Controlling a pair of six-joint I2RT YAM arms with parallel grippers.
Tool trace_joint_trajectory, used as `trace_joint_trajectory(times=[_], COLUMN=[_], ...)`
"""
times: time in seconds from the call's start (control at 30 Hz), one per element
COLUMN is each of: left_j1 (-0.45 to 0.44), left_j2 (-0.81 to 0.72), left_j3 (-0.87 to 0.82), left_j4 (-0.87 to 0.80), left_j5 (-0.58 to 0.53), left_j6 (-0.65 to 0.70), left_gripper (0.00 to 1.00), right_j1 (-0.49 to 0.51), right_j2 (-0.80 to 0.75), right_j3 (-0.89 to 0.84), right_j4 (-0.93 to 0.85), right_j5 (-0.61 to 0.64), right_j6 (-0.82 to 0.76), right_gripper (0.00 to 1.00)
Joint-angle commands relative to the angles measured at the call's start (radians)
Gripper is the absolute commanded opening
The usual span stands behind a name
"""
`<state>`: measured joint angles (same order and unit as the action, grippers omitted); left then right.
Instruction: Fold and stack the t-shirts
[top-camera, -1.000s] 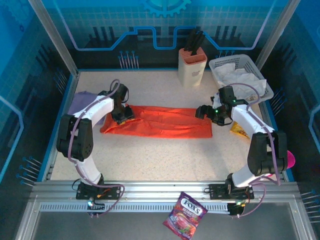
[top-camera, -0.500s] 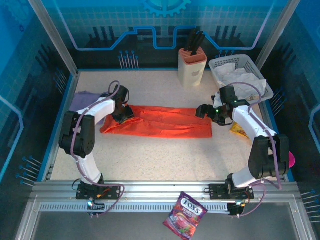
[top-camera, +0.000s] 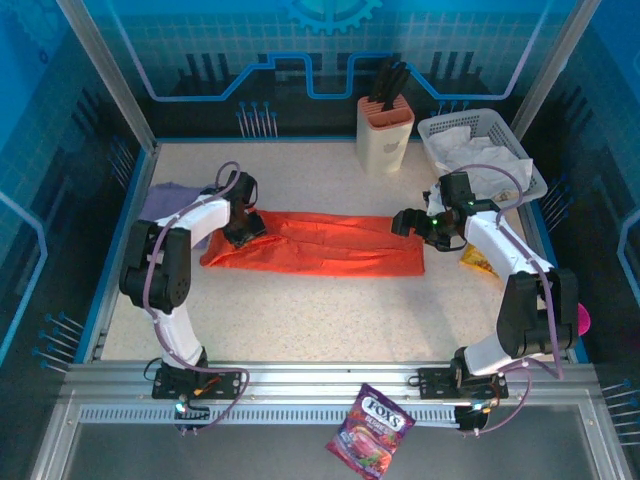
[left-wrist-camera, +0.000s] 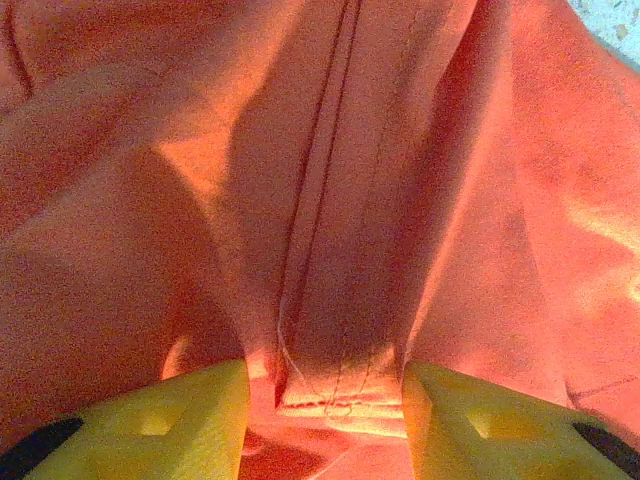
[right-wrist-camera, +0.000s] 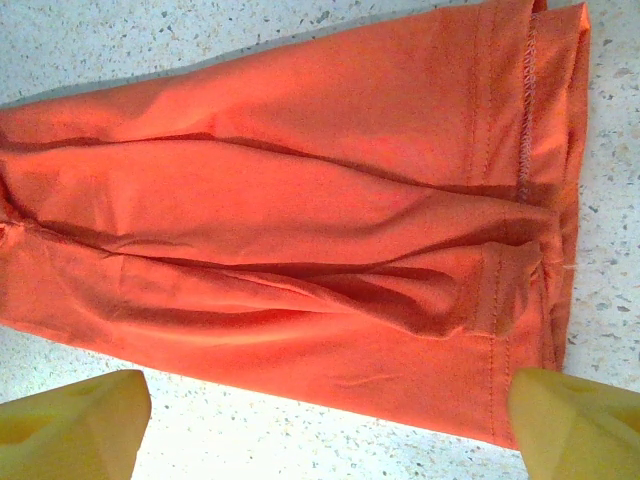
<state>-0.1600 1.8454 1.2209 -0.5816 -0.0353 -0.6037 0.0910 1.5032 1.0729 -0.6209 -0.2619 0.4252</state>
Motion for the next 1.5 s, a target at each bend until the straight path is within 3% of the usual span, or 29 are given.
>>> trace_joint_trajectory(times=[0.0,0.17,0.47,0.53,0.67,1.47], left_j1=[0.008,0.008,0.008,0.008,0.008,-0.017], left_j2=[0.021,0.019,0.021,0.019,0.017,0.167], left_j3=[-0.017,-0.03,-0.032,-0.031,-0.018,0.299], left_j4=[0.039,0.076,0.085,0.087,0.089,-0.003], left_j5=[0.026,0.028,0.026,0.035,0.046,0.104], left_j6=[-0.008,-0.016,-0.02,-0.022,-0.025,-0.025], left_gripper=[0.44,0.4,0.22,0.11,0.0,0.0], right_j1=[0.004,0.003,0.0,0.0,-0.002,-0.008], right_j2=[-0.02,-0.019,-0.021,-0.02,-0.018,-0.002], right_j3=[0.002,0.01,0.015,0.014,0.018,0.013], right_j4=[-0.031,-0.035,-0.042,-0.042,-0.042,-0.045], right_j5=[0.009,0.007,0.009,0.007,0.007,0.001], right_j6=[-0.002,-0.004,-0.012,-0.012,-0.013,-0.022], right_gripper=[0.93,0.93,0.93,0.93,0.93,0.93])
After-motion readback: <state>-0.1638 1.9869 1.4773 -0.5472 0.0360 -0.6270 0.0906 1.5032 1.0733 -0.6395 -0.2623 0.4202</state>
